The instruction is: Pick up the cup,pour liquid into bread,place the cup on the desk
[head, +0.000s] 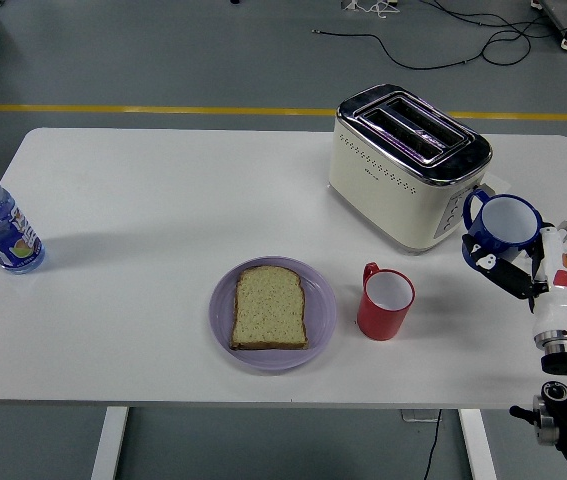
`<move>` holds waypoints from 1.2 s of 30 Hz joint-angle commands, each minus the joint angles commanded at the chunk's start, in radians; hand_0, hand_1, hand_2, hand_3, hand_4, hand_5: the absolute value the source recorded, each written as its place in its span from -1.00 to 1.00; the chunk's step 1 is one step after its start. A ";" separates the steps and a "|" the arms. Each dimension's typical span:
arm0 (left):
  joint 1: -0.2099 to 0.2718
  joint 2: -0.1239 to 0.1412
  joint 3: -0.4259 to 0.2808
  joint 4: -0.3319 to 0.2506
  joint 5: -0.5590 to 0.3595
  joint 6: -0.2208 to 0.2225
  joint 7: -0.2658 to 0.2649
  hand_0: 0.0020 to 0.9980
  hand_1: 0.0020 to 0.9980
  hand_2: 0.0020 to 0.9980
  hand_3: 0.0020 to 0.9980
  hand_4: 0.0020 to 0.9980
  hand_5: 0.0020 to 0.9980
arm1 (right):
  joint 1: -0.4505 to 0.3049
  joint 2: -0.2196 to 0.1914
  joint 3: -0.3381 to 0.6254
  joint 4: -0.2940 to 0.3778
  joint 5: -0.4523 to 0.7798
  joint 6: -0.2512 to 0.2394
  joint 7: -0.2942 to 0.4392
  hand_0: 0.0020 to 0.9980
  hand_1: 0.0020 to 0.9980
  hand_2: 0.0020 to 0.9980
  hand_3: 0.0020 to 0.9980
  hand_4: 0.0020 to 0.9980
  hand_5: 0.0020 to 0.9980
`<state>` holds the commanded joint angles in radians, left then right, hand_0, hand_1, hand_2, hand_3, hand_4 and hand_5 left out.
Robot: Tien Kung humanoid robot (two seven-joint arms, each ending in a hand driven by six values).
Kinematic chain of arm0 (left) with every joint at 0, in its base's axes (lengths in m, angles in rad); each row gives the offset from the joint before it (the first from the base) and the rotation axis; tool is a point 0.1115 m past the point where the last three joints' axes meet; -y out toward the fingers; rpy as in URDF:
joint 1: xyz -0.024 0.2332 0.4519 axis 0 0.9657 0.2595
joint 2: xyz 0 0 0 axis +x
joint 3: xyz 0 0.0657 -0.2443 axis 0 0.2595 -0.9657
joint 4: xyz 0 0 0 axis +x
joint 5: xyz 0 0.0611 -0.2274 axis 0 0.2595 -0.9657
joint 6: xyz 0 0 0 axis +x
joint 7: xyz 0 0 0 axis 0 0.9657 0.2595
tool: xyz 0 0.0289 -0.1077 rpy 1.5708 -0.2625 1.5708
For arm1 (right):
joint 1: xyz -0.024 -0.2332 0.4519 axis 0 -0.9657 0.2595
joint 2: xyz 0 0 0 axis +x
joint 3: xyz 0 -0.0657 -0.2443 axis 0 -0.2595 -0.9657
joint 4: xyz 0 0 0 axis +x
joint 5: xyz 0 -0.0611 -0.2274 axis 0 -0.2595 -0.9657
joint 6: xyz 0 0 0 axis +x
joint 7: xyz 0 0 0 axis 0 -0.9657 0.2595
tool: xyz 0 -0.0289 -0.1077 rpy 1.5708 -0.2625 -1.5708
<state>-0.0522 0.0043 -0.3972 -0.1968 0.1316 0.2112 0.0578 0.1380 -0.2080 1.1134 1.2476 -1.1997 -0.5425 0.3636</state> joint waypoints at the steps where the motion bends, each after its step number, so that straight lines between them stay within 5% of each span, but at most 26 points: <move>1: 0.000 0.000 0.000 0.000 0.000 0.000 0.000 0.29 0.32 0.35 0.04 -0.51 0.71 | 0.001 0.002 -0.010 -0.019 -0.001 0.008 0.014 0.23 0.06 0.19 0.13 -0.06 -1.00; 18: -0.004 -0.002 -0.002 0.000 -0.002 0.000 -0.001 0.29 0.32 0.35 0.04 -0.52 0.71 | 0.027 0.025 -0.092 -0.218 0.063 0.039 0.100 0.30 0.06 0.20 0.16 0.11 -1.00; 36: -0.002 -0.004 0.004 0.001 -0.005 0.000 0.001 0.29 0.32 0.35 0.04 -0.52 0.70 | 0.034 0.035 -0.095 -0.306 0.091 0.043 0.095 0.32 0.08 0.21 0.23 0.25 -1.00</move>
<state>-0.0543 0.0000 -0.3927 -0.1956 0.1269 0.2111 0.0584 0.1718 -0.1729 1.0182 0.9420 -1.1090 -0.4993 0.4590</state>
